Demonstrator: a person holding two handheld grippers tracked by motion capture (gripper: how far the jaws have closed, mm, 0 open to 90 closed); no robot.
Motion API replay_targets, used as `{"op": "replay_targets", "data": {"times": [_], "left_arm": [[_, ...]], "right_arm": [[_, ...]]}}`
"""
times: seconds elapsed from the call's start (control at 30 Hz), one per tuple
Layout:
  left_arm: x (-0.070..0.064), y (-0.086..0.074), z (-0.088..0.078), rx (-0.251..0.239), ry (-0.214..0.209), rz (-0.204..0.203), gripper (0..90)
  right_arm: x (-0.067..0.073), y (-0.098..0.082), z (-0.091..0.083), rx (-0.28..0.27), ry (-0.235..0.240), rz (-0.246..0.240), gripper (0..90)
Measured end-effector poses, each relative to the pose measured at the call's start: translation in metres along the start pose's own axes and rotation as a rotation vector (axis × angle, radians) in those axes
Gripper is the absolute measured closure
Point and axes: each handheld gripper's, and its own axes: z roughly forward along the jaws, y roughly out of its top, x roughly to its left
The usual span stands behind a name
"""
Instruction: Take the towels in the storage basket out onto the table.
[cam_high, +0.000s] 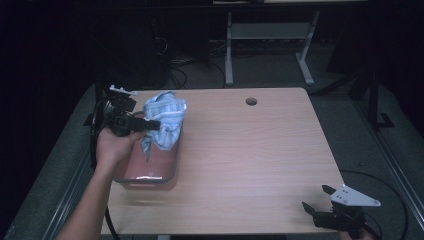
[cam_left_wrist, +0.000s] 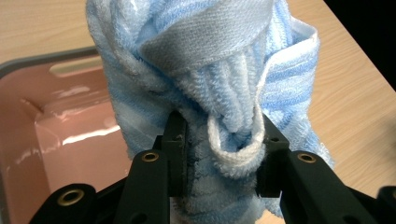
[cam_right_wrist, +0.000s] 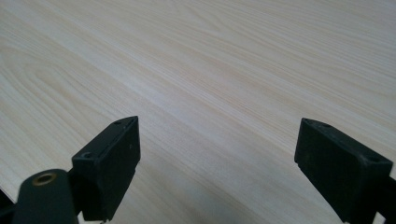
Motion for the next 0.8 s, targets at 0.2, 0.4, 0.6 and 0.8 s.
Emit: {"op": "replay_targets", "data": {"times": [0.2,0.4,0.6,0.8], "left_arm": [[-0.009,0.008,0.007,0.006,-0.016,0.01,63.1],[-0.018,0.016,0.016,0.011,-0.031,0.022,63.1],[-0.026,0.024,0.022,0.02,-0.037,0.034,62.9],[-0.034,0.029,0.027,0.028,-0.045,0.047,62.8]], "right_arm": [[-0.001,0.0,0.0,-0.002,0.001,0.005,13.7],[0.0,0.0,0.003,0.003,0.004,0.005,13.7],[0.001,0.001,0.004,0.003,0.01,-0.007,13.7],[0.001,0.001,0.004,0.002,0.007,0.004,13.6]]}}
